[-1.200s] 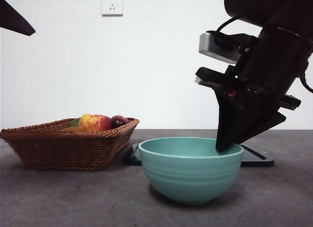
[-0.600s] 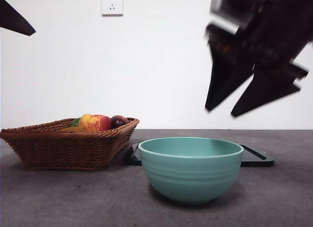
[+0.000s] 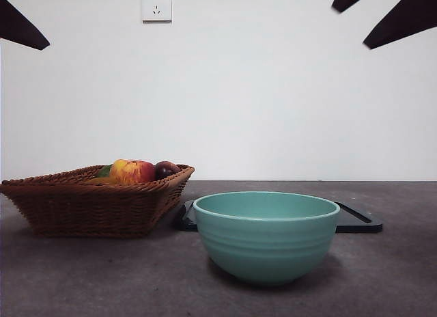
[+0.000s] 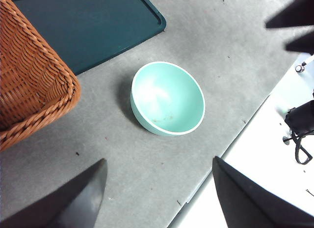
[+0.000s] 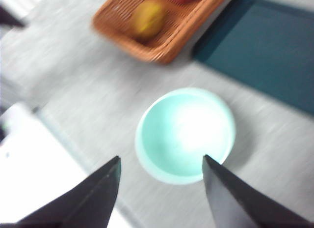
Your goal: Pick up the wifruite, put it on the bowl, pick up the plate, put it on desk
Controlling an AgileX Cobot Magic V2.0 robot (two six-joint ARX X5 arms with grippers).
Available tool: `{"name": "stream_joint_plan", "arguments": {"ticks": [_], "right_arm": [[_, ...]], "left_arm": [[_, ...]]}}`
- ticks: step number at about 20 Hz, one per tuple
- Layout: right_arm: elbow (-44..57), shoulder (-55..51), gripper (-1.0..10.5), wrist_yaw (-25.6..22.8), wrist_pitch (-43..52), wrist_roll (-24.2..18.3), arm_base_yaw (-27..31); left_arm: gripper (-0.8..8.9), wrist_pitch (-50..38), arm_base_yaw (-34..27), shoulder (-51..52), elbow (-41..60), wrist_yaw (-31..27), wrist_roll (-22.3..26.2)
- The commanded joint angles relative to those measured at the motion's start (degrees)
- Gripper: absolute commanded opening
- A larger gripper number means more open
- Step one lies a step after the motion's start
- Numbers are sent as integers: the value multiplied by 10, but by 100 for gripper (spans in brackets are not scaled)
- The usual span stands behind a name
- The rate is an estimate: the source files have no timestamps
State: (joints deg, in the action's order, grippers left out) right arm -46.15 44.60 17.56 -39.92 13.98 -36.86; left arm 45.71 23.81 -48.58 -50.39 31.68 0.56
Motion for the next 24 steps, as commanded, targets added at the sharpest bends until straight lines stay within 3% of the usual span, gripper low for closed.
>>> {"name": "stream_joint_plan", "arguments": {"ticks": [1, 3, 17, 19, 21, 24], "right_arm": [[-9, -7, 267, 35, -28, 6, -5], [-9, -11, 267, 58, -55, 6, -5], [-9, -13, 267, 58, -64, 5, -5], [-9, -12, 230, 58, -64, 4, -5], [-9, -12, 19, 57, -64, 0, -5], [-9, -12, 6, 41, -63, -11, -5]], "left_arm": [[340, -3, 3, -3, -5, 2, 5], [340, -3, 3, -3, -4, 2, 5], [331, -2, 3, -3, -4, 2, 5], [185, -2, 3, -3, -5, 2, 5], [3, -2, 3, -3, -4, 2, 5], [8, -2, 3, -3, -4, 2, 5]]}}
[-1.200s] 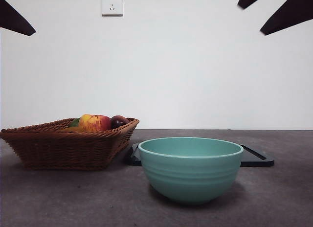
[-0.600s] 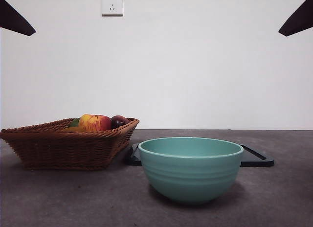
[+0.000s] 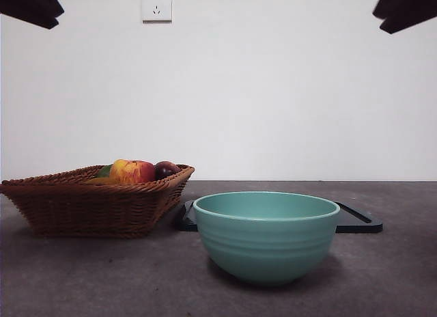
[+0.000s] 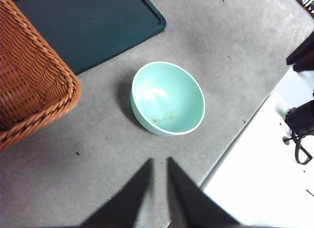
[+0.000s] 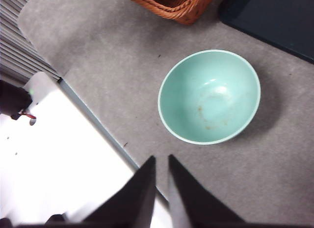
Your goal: Pick up the wifruite, put it on the bowl, pick up the plate, put it on desk
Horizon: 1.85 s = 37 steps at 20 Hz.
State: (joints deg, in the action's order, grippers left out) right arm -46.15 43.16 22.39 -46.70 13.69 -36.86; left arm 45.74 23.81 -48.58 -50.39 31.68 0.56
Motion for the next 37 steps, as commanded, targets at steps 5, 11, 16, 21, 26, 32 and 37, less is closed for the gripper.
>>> {"name": "stream_joint_plan", "arguments": {"ticks": [5, 11, 16, 21, 26, 32, 37], "right_arm": [[-9, 2, 6, -15, 9, -7, -5], [-9, 2, 6, -15, 9, -7, -5], [-9, 2, 6, -15, 9, -7, -5], [-9, 2, 6, -14, 9, -7, -5], [-9, 2, 6, -14, 10, -7, -5], [-9, 2, 6, -14, 10, -7, -5], [-9, 2, 6, -14, 10, -7, -5]], "left_arm": [[8, -3, 3, -3, -4, 2, 5], [8, -3, 3, -3, -4, 2, 4], [8, -3, 3, -3, -5, 2, 4], [8, -48, -12, 24, -4, -36, 54], [8, -292, -102, 117, 28, -83, 93], [8, -484, -206, 268, 195, -156, 92], [8, -488, -227, 337, 286, -200, 87]]}}
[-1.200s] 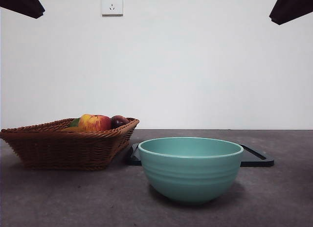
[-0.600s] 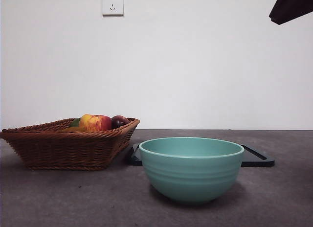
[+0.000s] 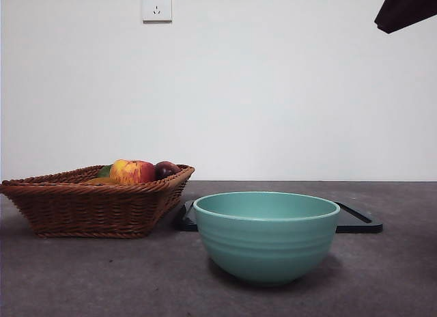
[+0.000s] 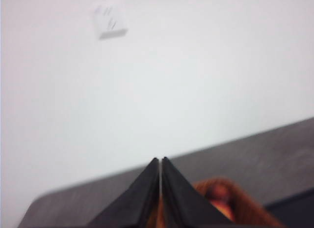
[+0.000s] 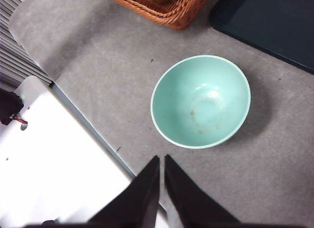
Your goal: Pick up the wifruite, put it on the bowl, pick up the plate, put it on desk
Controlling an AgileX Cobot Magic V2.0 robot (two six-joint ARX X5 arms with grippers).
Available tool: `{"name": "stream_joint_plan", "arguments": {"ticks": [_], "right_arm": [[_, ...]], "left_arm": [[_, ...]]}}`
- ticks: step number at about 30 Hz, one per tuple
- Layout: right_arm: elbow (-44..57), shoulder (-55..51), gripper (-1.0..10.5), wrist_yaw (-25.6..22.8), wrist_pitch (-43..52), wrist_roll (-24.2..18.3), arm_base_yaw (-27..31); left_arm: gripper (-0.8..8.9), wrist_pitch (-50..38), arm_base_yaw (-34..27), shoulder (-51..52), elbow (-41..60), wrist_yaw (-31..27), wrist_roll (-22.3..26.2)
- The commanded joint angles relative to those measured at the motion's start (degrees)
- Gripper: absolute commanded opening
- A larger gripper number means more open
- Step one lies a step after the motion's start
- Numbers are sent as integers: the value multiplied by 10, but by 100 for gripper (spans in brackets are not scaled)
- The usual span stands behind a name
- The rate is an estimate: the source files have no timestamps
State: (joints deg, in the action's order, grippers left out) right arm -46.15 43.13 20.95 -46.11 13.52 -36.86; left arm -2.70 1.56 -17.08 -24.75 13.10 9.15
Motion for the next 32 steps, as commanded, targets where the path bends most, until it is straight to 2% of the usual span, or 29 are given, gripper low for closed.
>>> {"name": "stream_joint_plan", "arguments": {"ticks": [1, 8, 16, 21, 32], "right_arm": [[-9, 2, 6, 0, 5, -5, -5], [-9, 2, 6, 0, 5, -5, -5], [-9, 2, 6, 0, 5, -5, -5], [-9, 2, 6, 0, 5, -5, -5], [-9, 2, 6, 0, 6, -5, -5]], "left_arm": [[8, -3, -7, 37, 49, -21, -2], [8, 3, -12, 114, 155, -73, -30], [8, 15, -12, 156, 215, -78, -30], [8, 17, -12, 169, 240, -78, -33], [8, 115, -12, 169, 241, -82, -37]]}}
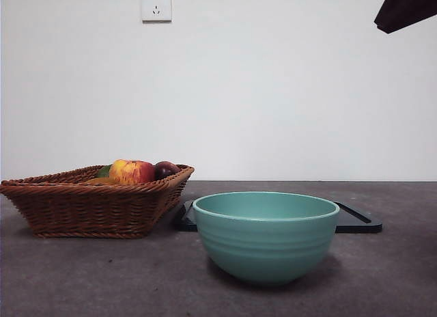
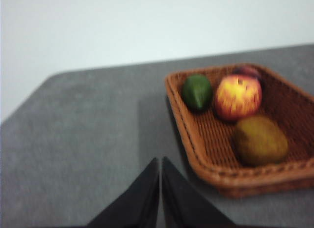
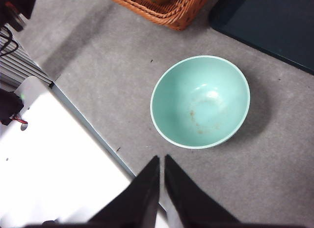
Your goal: Pick up the wifruite, put it on the bowl, pick up the plate, put it on desk
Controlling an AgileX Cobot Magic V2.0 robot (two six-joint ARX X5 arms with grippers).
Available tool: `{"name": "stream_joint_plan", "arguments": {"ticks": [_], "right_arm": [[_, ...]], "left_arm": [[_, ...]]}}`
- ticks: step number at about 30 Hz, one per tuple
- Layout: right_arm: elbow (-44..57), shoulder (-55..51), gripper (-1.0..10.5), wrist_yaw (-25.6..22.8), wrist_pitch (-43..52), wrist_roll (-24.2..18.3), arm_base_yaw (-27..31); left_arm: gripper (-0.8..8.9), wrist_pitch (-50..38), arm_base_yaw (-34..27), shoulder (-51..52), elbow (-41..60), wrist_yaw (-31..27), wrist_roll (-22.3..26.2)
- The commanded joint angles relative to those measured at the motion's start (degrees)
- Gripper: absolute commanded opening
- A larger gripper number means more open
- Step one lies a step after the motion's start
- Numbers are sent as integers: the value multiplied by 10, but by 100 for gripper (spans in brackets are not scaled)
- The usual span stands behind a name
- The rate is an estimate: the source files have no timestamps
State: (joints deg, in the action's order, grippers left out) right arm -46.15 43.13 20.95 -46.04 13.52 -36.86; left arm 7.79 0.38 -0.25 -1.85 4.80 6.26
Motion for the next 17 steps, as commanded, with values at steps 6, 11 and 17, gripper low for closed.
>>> {"name": "stream_joint_plan", "arguments": {"ticks": [6, 11, 17], "right_arm": [[-9, 2, 6, 0, 6, -5, -5], [-9, 2, 6, 0, 6, -5, -5], [-9, 2, 6, 0, 6, -5, -5]], "left_arm": [[8, 27, 0, 1, 12, 1, -10], [8, 28, 0, 1, 12, 1, -10], [8, 28, 0, 1, 12, 1, -10]]}}
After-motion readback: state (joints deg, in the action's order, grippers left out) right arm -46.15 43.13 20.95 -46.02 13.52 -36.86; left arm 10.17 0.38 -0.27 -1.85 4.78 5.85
